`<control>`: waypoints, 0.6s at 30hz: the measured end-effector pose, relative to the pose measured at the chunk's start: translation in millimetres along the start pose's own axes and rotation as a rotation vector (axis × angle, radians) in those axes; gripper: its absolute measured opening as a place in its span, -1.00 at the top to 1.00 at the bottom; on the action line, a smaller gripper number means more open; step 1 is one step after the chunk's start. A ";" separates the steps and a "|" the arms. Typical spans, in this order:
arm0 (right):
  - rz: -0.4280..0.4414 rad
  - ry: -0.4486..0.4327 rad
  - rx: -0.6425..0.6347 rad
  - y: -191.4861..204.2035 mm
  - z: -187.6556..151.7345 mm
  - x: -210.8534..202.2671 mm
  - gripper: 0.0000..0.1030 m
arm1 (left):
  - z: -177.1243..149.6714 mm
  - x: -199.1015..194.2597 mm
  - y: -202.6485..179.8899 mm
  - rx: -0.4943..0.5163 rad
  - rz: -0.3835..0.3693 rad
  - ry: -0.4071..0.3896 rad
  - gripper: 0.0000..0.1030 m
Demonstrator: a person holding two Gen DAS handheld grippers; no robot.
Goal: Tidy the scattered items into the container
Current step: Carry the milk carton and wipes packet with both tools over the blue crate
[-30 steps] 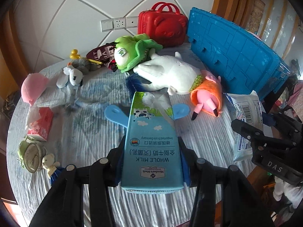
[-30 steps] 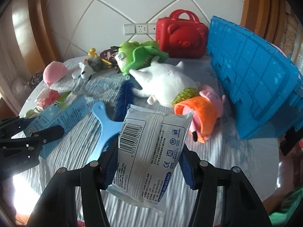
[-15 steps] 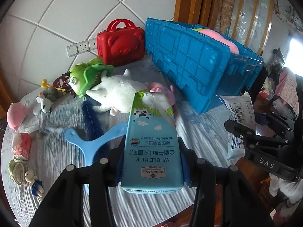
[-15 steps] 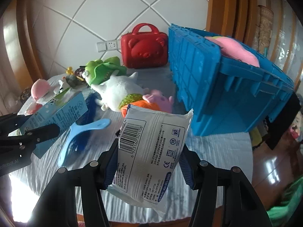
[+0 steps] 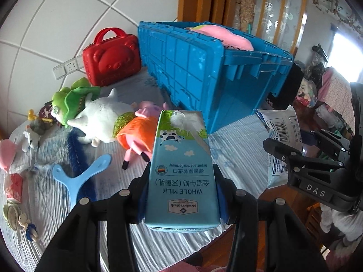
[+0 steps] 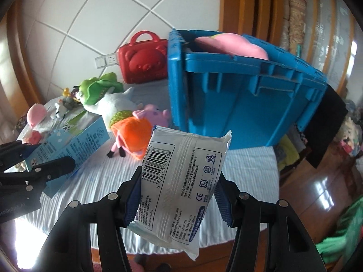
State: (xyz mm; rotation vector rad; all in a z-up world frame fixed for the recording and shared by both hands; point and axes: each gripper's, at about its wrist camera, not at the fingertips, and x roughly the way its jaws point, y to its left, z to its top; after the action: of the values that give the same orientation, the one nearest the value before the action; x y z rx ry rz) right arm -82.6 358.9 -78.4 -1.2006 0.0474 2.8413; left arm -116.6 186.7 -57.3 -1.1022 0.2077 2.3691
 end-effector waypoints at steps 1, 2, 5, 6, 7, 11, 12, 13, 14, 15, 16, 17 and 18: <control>-0.011 0.000 0.010 -3.8 -0.5 -0.8 -0.11 | 1.6 0.5 -1.8 0.012 -0.008 -0.003 0.09; -0.022 -0.001 0.022 -6.9 -1.0 -2.0 -0.11 | 3.5 1.0 -3.5 0.023 -0.016 -0.005 0.09; -0.051 -0.008 0.059 -14.1 -1.2 -7.6 -0.11 | 11.0 2.4 -6.7 0.048 -0.041 -0.010 0.09; -0.059 -0.010 0.062 -15.4 -0.6 -9.4 -0.11 | 13.2 2.5 -7.9 0.058 -0.049 -0.013 0.09; -0.070 -0.012 0.065 -16.6 -0.1 -11.2 -0.11 | 15.3 2.5 -9.1 0.068 -0.056 -0.017 0.09; -0.105 -0.023 0.099 -22.7 0.1 -15.2 -0.11 | 22.7 0.9 -15.9 0.107 -0.085 -0.031 0.09; -0.110 -0.025 0.106 -24.6 -0.1 -16.4 -0.11 | 25.7 -1.0 -18.7 0.114 -0.096 -0.036 0.09; -0.115 -0.025 0.108 -26.7 0.2 -17.7 -0.11 | 28.7 -2.9 -21.5 0.122 -0.107 -0.042 0.09; -0.118 -0.028 0.110 -29.9 1.0 -20.2 -0.11 | 32.1 -5.1 -24.8 0.131 -0.118 -0.050 0.09; -0.120 -0.033 0.111 -34.1 2.7 -23.3 -0.11 | 36.6 -8.1 -29.5 0.141 -0.127 -0.064 0.09; -0.123 -0.040 0.113 -38.4 4.9 -26.3 -0.11 | 41.2 -10.8 -34.2 0.151 -0.137 -0.077 0.09; -0.125 -0.049 0.114 -43.0 7.4 -29.6 -0.11 | 46.0 -12.5 -38.4 0.155 -0.147 -0.091 0.09; -0.126 -0.061 0.114 -48.6 10.6 -32.7 -0.11 | 51.3 -13.9 -43.1 0.156 -0.156 -0.105 0.09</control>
State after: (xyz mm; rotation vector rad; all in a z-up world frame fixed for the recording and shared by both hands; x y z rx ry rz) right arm -64.3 406.6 -47.9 -1.0547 0.1238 2.7237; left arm -121.4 235.7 -9.9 -0.8863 0.2555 2.2233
